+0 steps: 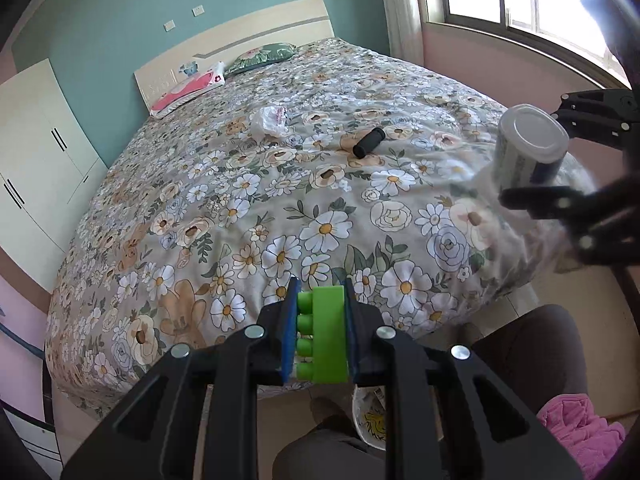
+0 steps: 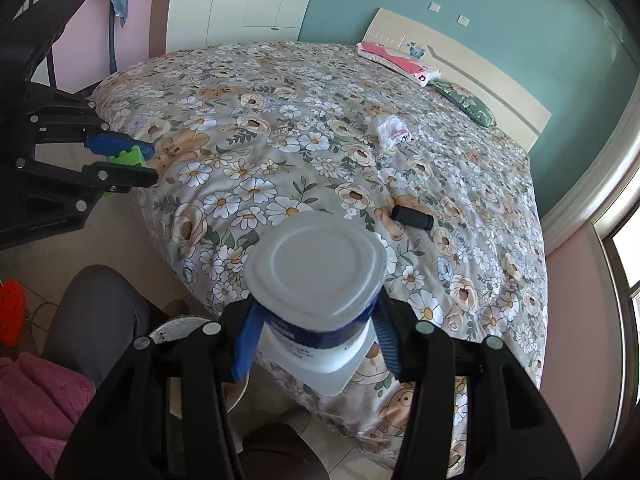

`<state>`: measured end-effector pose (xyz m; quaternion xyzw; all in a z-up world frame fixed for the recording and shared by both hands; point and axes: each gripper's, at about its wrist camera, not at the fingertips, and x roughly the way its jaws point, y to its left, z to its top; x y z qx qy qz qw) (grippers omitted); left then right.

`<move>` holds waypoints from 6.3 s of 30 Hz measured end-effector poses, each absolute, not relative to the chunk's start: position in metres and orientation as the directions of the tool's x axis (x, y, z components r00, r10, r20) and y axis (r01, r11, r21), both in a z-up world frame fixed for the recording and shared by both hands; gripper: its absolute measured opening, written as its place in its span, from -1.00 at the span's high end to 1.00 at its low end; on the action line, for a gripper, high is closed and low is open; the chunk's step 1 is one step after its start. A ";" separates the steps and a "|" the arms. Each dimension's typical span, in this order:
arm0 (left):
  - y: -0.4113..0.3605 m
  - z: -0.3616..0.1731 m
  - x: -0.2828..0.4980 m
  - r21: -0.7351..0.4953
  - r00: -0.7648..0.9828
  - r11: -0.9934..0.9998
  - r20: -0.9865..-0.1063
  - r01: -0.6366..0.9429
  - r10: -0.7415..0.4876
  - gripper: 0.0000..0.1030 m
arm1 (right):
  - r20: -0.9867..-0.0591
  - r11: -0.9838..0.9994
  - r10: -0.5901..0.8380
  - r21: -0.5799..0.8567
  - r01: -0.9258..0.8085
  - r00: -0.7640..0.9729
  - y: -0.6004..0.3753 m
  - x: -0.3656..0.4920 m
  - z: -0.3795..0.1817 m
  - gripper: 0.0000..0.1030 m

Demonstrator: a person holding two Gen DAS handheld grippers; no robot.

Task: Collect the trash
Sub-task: 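Carry the green block and yogurt cup over the white bin with both tools, then open both tools to drop the block and cup into the bin, then move both open tools back toward the bag and black tube on the bed, then grasp the white plastic bag with the left tool while the right tool grasps the black tube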

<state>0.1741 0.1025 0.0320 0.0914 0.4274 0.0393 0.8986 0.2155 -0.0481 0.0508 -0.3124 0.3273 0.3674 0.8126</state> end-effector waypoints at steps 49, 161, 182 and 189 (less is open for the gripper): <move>0.088 -0.316 0.174 -0.114 0.067 0.993 -0.991 0.021 -0.115 0.56 | -0.989 0.457 0.122 0.127 -0.880 -0.079 -0.012 0.168 -0.338 0.00; 0.252 -0.030 0.558 0.191 0.550 0.981 -0.823 0.036 0.140 -0.72 | -0.885 0.924 0.262 0.116 -0.363 0.384 -0.017 0.520 -0.071 -0.44; 0.285 -0.045 0.775 0.132 0.422 0.956 -0.907 0.264 0.009 -0.72 | -0.961 0.961 0.045 0.116 0.249 0.274 0.044 0.626 -0.110 -0.44; 0.276 -0.107 0.803 0.147 0.368 0.949 -0.929 0.280 0.036 -0.72 | -0.964 0.943 -0.021 0.069 0.324 0.266 0.044 0.641 -0.144 -0.44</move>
